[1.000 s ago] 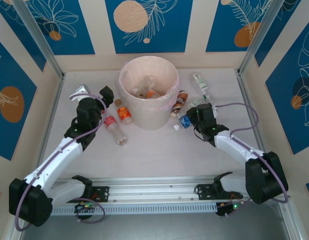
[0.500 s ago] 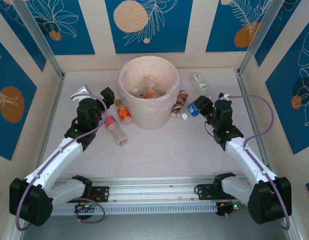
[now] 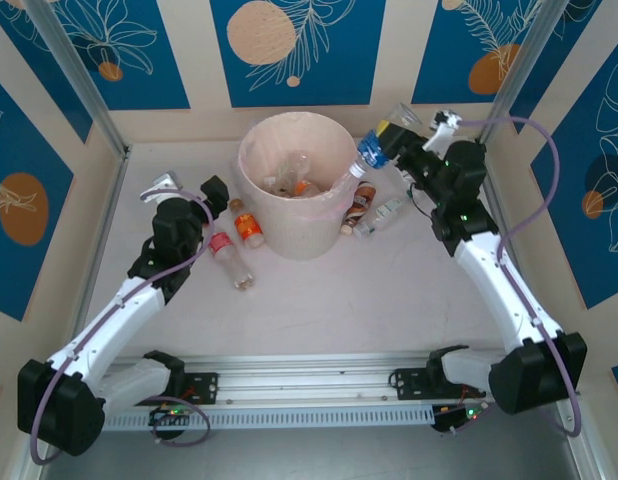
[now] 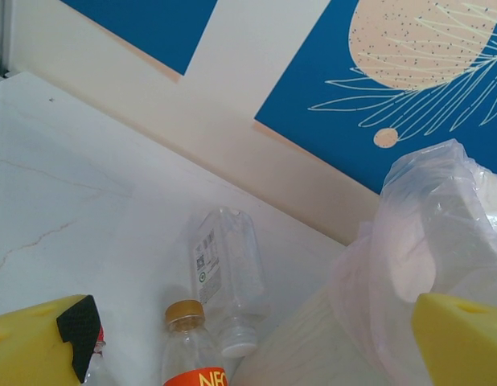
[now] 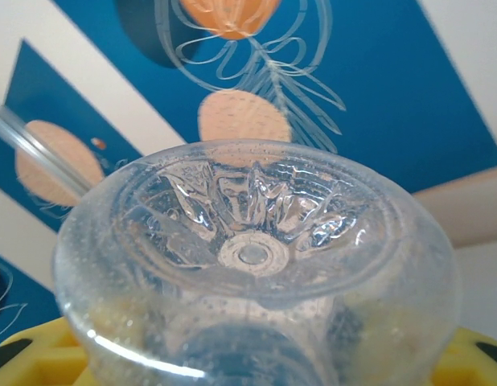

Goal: Put the plastic bottles in the bin

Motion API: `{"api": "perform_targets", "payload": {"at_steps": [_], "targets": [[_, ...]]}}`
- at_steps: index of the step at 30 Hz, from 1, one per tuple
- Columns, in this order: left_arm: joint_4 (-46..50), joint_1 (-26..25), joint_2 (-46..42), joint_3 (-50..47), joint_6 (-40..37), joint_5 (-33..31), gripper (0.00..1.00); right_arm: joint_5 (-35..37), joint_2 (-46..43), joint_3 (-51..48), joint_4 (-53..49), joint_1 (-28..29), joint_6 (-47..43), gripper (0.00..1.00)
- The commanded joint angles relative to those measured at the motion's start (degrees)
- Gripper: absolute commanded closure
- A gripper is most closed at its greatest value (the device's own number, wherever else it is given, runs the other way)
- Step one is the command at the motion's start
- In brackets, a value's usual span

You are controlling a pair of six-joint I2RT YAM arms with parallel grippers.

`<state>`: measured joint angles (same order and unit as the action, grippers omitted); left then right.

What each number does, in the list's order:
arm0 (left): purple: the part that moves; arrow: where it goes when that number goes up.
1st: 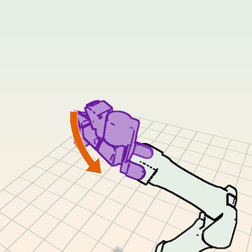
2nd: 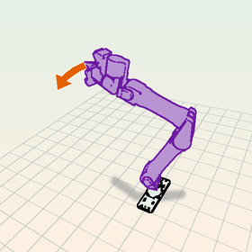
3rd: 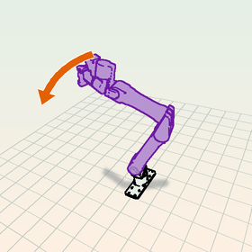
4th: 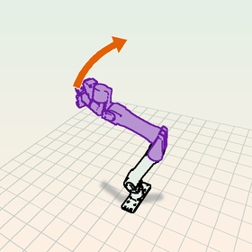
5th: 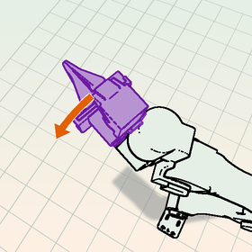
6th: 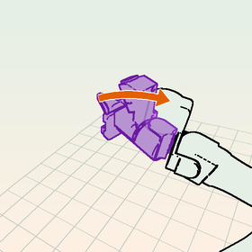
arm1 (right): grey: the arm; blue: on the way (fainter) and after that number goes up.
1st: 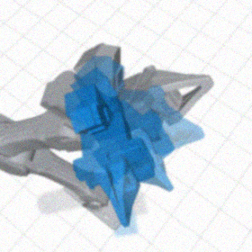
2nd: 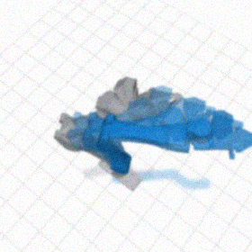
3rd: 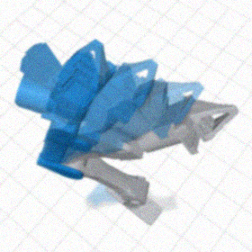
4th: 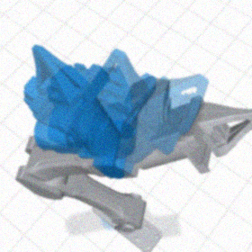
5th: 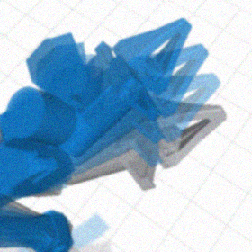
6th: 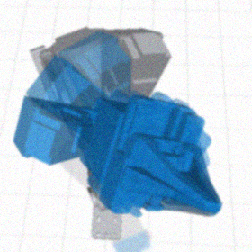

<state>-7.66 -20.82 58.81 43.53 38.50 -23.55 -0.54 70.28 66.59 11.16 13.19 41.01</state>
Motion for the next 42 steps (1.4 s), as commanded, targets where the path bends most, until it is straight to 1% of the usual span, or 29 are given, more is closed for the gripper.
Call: {"api": "perform_targets", "payload": {"at_steps": [1, 7, 11, 13, 17, 19, 24, 26, 29, 32, 33, 35, 36, 37, 38, 42], "targets": [[0.6, 1.0, -2.3, -0.6, -0.6, 0.3, 0.00, -4.0, 4.7, 7.2, -3.8, 2.6, -6.4, 0.76], [0.9, 1.0, -3.4, -1.2, -1.4, 0.2, 0.00, -3.1, 13.0, 17.5, -12.0, 7.0, -13.3, 0.76], [0.0, 1.0, -3.8, -1.5, -2.6, 0.9, 0.00, 1.6, 17.0, 22.7, -17.1, 9.9, -19.4, 0.77], [-0.9, 0.9, -4.1, -1.9, -2.9, 1.3, 0.00, 4.9, 18.6, 24.6, -19.5, 10.9, -21.9, 0.78], [-1.7, 0.9, -4.5, -2.7, -2.9, 1.0, 0.00, 10.7, 21.9, 28.7, -24.4, 13.3, -27.0, 0.78], [-2.1, 1.0, -4.7, -3.0, -3.1, 1.2, 0.00, 16.9, 24.0, 31.3, -27.3, 15.2, -30.7, 0.77], [-1.8, 1.0, -4.8, -3.1, -3.0, 0.7, 0.00, 28.2, 28.8, 36.9, -33.2, 19.2, -39.1, 0.71], [-1.7, 1.0, -4.8, -3.1, -3.1, 0.5, 0.00, 32.5, 30.4, 38.6, -34.5, 20.4, -41.0, 0.68], [-1.3, 1.0, -4.6, -3.0, -3.2, 0.4, 0.00, 38.8, 33.3, 41.5, -37.1, 21.5, -42.1, 0.59], [-0.8, 1.0, -4.7, -2.9, -3.4, -0.1, 0.00, 43.7, 36.1, 45.8, -41.1, 22.4, -42.2, 0.38], [-0.8, 1.0, -4.8, -3.0, -3.4, -0.3, 0.00, 43.6, 36.7, 47.4, -42.8, 22.7, -41.8, 0.32], [-0.9, 1.0, -4.9, -3.2, -3.2, -0.6, 0.00, 40.5, 36.9, 49.4, -45.3, 22.8, -39.9, 0.25], [-0.7, 1.0, -4.9, -3.2, -3.1, -0.9, 0.00, 39.2, 36.5, 49.5, -45.5, 22.8, -38.5, 0.16], [-0.6, 0.9, -5.1, -3.2, -3.0, -1.0, 0.00, 38.2, 36.0, 49.4, -45.4, 22.8, -37.7, 0.04], [-0.5, 0.9, -5.0, -3.2, -2.9, -1.1, 0.00, 38.2, 35.5, 49.3, -45.2, 22.8, -37.1, 0.00], [-0.2, 1.0, -5.1, -3.4, -2.5, -1.9, 0.00, 38.8, 33.5, 48.0, -44.0, 22.7, -35.8, 0.01]]}}
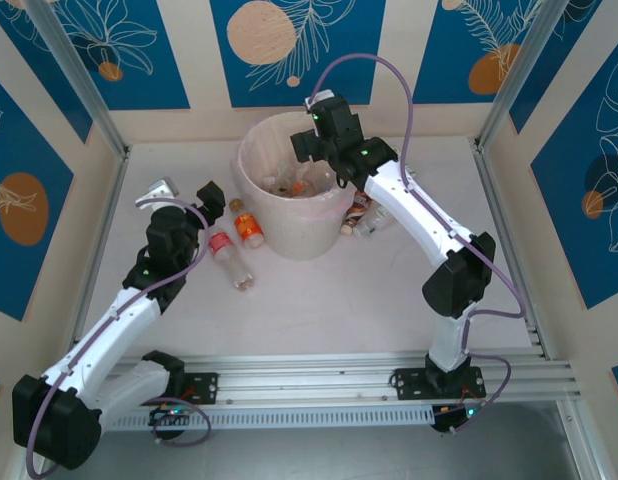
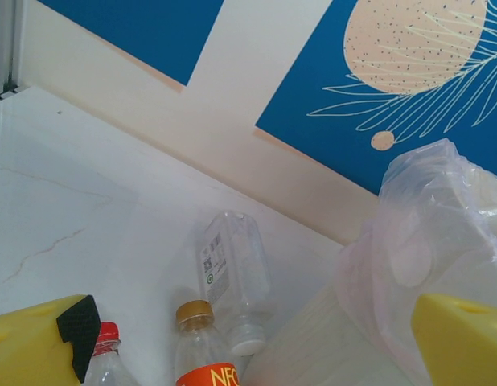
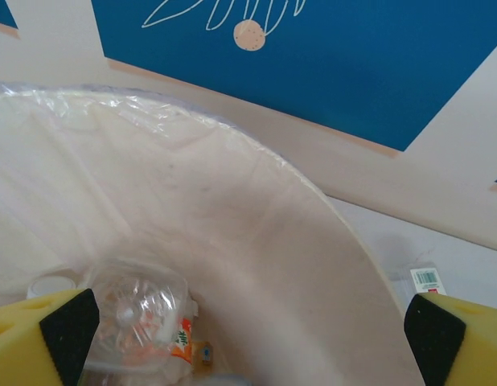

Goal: Put the plastic bottles in the bin

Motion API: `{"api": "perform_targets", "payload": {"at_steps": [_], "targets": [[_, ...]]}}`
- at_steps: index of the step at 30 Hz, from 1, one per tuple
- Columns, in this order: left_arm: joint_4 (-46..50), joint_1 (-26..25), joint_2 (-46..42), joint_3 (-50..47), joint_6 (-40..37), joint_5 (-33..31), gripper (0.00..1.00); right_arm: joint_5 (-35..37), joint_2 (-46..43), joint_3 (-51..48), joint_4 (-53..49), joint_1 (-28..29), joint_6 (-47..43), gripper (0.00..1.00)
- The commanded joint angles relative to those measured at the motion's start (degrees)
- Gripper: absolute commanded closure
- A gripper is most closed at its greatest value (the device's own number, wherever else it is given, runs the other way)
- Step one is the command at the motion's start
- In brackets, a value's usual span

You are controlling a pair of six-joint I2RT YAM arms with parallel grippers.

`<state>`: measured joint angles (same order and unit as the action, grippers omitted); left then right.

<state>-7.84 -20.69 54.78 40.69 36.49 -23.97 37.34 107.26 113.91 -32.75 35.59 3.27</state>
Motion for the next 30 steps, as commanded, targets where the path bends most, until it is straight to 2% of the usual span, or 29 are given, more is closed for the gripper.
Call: {"api": "perform_targets", "payload": {"at_steps": [1, 8, 14, 21, 30], "targets": [[0.0, 0.8, -1.1, -0.7, -0.4, -1.6, 0.00, 0.4, -4.2, -0.2, 0.5, 0.3, 2.1, 0.00], [-0.2, 0.8, -0.5, -0.9, 0.5, -1.9, 0.00, -2.8, -10.6, -7.8, 5.8, 0.0, 4.9, 0.00], [-1.4, 0.8, 0.3, -1.4, -0.8, 0.3, 0.00, -6.7, -20.6, -20.7, 15.4, -1.4, 9.5, 0.00], [-1.3, 0.8, 2.1, -0.6, -1.9, 2.2, 0.00, -17.4, -33.8, -34.9, 19.4, -9.1, 20.7, 0.00], [-0.6, 0.9, 4.8, -0.6, 1.0, 3.9, 0.00, -15.4, -44.6, -47.9, 16.6, -20.1, 29.8, 0.00]]}}
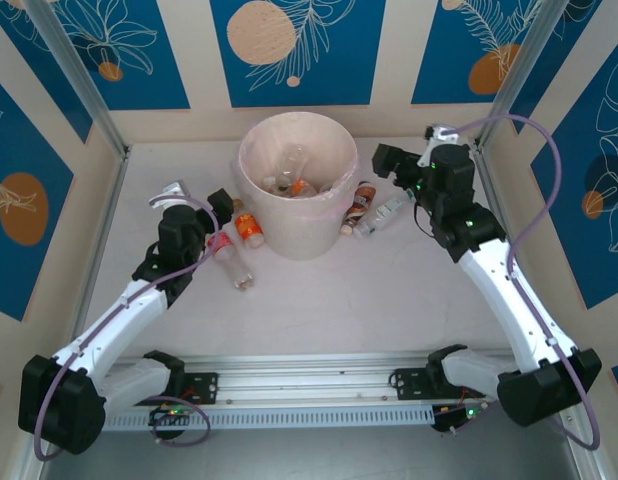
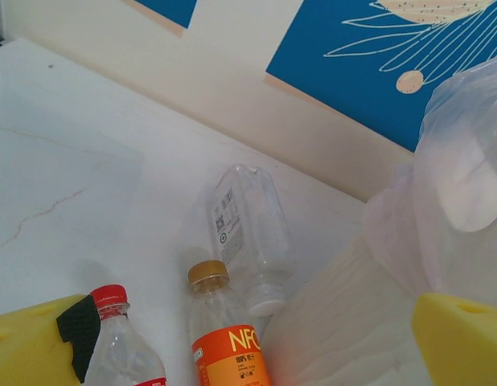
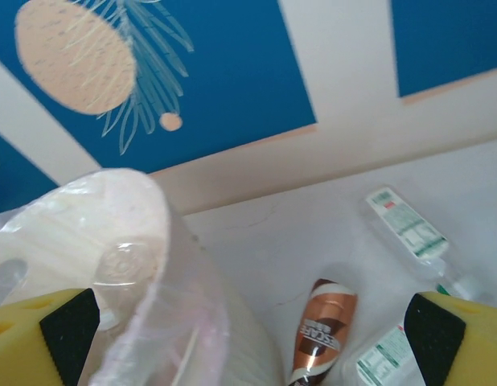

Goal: Put the plastic bottles in the bin

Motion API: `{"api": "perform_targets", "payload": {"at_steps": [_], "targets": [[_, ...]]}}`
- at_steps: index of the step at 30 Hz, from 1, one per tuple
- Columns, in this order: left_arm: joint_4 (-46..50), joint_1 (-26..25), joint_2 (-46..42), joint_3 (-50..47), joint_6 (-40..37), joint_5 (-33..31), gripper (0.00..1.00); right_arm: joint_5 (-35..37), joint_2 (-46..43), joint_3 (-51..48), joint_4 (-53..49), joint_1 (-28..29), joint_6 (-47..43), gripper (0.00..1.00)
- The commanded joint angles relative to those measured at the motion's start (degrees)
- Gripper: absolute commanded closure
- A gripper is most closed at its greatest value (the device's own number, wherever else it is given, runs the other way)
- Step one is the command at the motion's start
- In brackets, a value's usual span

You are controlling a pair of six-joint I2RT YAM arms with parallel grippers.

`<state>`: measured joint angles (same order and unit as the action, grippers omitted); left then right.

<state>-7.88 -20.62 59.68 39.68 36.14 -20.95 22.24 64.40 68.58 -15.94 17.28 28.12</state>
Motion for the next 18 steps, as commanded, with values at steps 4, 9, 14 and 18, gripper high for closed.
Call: {"api": "perform_targets", "payload": {"at_steps": [4, 9, 14, 18], "targets": [[2.5, 0.8, -0.3, 0.0, 2.5, -0.5, 0.00, -0.3, -3.2, -6.8, -0.9, -4.5, 7.9, 0.00], [10.2, 1.4, 2.7, 1.7, 0.3, -0.2, 0.00, -1.8, -2.5, -7.6, -1.5, -6.2, 8.7, 0.00], [30.8, 4.8, 12.3, 11.9, 7.1, 1.9, 0.00, -3.2, -1.5, -7.0, -1.3, -6.6, 9.2, 0.01], [33.4, 6.4, 17.8, 13.2, 6.8, 4.5, 0.00, -3.0, -1.4, -7.1, -2.0, -6.7, 9.2, 0.00]]}}
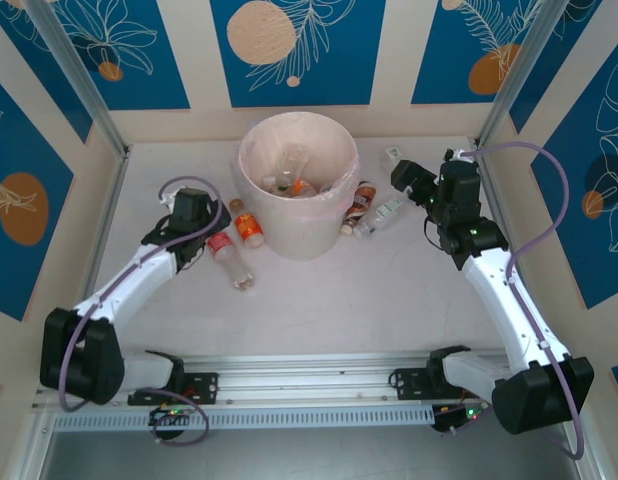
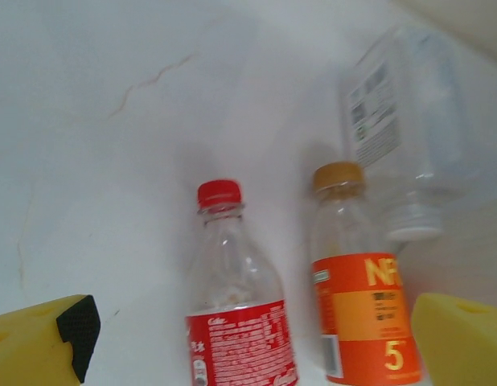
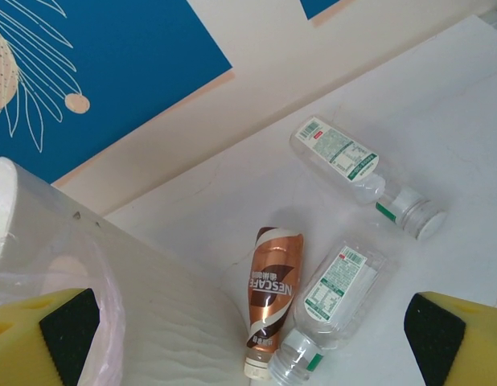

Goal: Put the plastic bottles in the bin

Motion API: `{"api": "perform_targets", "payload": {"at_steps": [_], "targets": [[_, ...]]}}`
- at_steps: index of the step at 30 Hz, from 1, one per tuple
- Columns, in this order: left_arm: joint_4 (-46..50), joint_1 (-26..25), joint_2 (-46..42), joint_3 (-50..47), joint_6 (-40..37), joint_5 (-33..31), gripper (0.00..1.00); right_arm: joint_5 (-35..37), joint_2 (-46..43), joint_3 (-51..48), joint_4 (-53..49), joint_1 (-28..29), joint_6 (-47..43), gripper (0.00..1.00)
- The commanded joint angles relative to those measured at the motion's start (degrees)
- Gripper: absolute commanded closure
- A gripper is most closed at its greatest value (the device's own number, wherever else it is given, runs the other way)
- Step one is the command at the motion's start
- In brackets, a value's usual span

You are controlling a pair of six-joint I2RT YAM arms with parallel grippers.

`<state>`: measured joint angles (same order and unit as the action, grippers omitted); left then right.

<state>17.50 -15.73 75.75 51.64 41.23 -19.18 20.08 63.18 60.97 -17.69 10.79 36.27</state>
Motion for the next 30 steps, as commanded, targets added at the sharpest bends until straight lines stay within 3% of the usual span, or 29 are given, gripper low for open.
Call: {"api": "perform_targets", "payload": {"at_steps": [1, 4, 10, 23, 26, 30], "targets": [[5.9, 3.7, 3.3, 0.6, 1.5, 7.2, 0.01, -0.8, -0.2, 0.4, -0.5, -0.3, 1.1, 0.01], [4.2, 9.1, 9.2, 2.6, 2.2, 16.6, 0.09, -0.9, -0.2, 0.5, -1.2, -0.5, 1.2, 0.00], [6.4, 9.5, 20.0, 9.1, 1.0, 19.7, 0.11, -0.3, -1.3, 0.4, -2.3, -0.7, 1.1, 0.00], [0.5, 8.7, 27.4, 10.2, 3.5, 25.8, 0.11, -0.8, -1.7, 0.2, -2.9, -1.0, 2.1, 0.01], [-1.3, 8.3, 28.6, 9.6, 4.4, 26.2, 0.18, -0.6, -1.7, 0.2, -3.0, -1.0, 2.1, 0.00], [-2.8, 8.4, 28.9, 9.0, 4.2, 25.2, 0.36, -0.5, -1.7, 0.3, -3.3, -1.0, 2.1, 0.00]]}}
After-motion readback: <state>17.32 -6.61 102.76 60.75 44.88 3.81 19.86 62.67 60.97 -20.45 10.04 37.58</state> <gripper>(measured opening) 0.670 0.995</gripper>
